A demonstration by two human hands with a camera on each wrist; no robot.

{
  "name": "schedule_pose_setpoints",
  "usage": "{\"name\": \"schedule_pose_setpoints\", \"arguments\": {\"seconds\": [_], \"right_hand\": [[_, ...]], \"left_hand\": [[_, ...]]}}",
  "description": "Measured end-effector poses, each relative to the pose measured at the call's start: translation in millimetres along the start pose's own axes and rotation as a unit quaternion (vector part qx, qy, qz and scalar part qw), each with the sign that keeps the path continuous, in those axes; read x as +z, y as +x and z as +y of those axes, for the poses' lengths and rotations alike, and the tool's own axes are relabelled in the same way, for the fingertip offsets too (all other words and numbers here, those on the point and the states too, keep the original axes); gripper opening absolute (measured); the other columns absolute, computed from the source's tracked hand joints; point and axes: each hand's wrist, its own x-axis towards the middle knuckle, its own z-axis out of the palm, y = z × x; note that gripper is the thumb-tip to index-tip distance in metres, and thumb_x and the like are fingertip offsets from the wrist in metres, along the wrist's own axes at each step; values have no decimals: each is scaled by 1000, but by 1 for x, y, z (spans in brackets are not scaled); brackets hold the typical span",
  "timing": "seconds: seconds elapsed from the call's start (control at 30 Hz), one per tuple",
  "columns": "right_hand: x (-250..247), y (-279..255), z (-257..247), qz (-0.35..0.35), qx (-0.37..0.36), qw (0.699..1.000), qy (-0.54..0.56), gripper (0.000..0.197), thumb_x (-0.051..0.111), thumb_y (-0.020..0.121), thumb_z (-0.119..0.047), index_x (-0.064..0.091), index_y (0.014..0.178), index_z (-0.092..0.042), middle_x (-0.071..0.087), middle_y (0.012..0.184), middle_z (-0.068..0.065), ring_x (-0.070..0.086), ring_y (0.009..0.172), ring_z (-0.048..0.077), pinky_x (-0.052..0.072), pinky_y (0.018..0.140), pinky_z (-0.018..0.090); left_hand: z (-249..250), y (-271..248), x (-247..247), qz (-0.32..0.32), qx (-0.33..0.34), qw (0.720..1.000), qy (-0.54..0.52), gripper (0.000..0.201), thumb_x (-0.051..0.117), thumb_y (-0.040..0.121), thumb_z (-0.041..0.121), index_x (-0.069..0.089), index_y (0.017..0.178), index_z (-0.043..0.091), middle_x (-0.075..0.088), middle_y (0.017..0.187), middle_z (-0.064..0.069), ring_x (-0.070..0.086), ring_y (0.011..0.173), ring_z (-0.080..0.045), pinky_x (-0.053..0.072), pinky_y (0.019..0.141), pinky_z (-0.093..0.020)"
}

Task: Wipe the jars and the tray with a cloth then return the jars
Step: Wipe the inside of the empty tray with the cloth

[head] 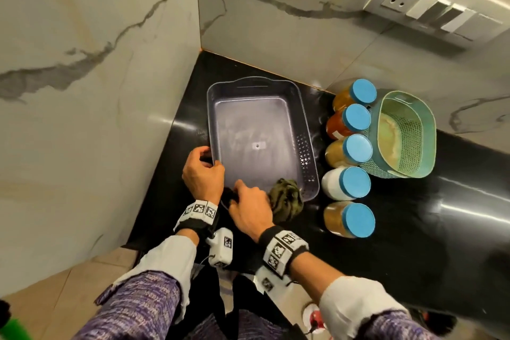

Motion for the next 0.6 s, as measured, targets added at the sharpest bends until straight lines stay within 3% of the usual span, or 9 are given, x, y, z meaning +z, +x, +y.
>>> {"name": "schedule_pose_setpoints", "arguments": {"seconds": [0.07,0.13,0.23,0.33,0.47,0.53,0.6], "right_hand": [[-16,-3,19,-43,-57,995,-67,27,61,89,-24,57,114,-12,72,95,23,67,91,48,51,73,48],[-34,-2,37,-85,-108,981,-139,27,63,86,-25,61,111,-16,73,93,21,68,90,46,51,73,45],[-60,-3,63,-137,-147,953,-225,23,66,80,-23,66,103,-19,74,87,16,69,87,43,52,70,42],[-84,-5,82,-169,-150,931,-287,21,66,82,-22,68,102,-19,75,92,12,70,91,40,52,75,40],[-95,-7,95,-172,-128,924,-317,22,64,88,-22,68,109,-16,75,101,11,70,96,38,56,83,42],[-93,-9,97,-162,-118,929,-311,22,63,89,-22,68,109,-15,75,102,11,71,97,37,57,84,43],[-88,-12,99,-146,-97,938,-299,23,61,89,-20,67,110,-13,75,103,13,70,97,38,56,83,43]], "left_hand": [[0,-6,-9,-3,20,1000,15,54,81,68,6,61,118,13,67,115,-7,68,83,-26,58,79,-49],[6,2,-14,14,39,998,44,71,87,66,14,54,129,7,55,131,-15,62,109,-38,52,94,-48],[22,38,-18,38,59,994,89,83,85,64,21,51,136,-1,50,139,-24,52,125,-44,43,106,-49],[26,78,-19,3,92,987,129,66,81,66,17,59,127,1,61,126,-22,59,115,-42,47,97,-48],[17,103,-19,-152,120,967,163,10,76,77,5,71,85,4,69,97,-18,67,86,-39,50,72,-39],[5,102,-18,-154,175,963,138,7,70,76,-4,68,75,2,64,89,-17,62,76,-36,47,67,-35],[-3,97,-19,-133,178,970,97,15,64,69,-10,67,68,4,62,84,-13,59,71,-28,44,66,-28]]}}
